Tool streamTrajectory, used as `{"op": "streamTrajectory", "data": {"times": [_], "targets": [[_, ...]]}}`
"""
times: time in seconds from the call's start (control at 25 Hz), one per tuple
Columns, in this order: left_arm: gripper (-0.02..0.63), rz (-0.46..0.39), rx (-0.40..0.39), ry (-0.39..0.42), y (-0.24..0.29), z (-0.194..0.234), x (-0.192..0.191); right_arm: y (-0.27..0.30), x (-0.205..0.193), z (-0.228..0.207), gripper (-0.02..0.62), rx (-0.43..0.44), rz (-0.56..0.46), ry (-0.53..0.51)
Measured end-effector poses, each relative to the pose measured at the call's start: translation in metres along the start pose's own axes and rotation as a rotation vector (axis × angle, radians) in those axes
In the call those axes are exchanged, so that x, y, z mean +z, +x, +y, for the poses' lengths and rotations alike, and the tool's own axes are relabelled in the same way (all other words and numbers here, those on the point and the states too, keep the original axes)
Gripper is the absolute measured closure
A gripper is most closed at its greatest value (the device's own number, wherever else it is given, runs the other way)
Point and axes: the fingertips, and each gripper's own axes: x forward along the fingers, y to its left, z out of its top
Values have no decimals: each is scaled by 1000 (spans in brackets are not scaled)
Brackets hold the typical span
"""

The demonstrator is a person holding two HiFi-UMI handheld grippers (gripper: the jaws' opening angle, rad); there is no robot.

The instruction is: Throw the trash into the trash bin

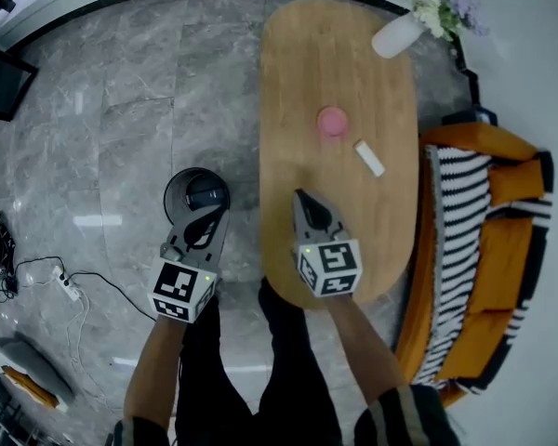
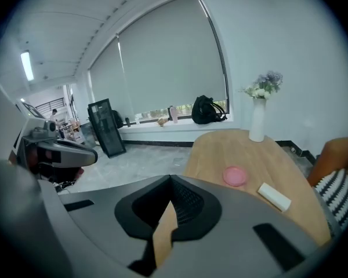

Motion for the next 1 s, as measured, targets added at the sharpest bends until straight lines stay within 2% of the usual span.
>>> {"op": "streamTrajectory", "data": {"times": [0.52, 0.56, 0.64, 0.72, 0.8, 1.0], "targets": [[607, 29, -95, 48, 75, -71, 15, -36, -17, -105, 592, -84, -39, 44], [606, 33, -100, 52, 79, -75, 14, -36, -18, -110, 571, -85, -47, 44], [606, 41, -108, 57, 86, -80, 13, -36, -20, -123, 420, -107, -56, 34], [607, 49, -115, 61, 92, -85, 12, -37, -22, -139, 380, -141, -48, 7], [607, 55, -120, 64, 97, -89, 11, -35, -26, -155, 360, -168, -28, -21], [607, 65, -123, 62, 108, -91, 7, -20, -42, -199, 357, -226, 32, -50]]}}
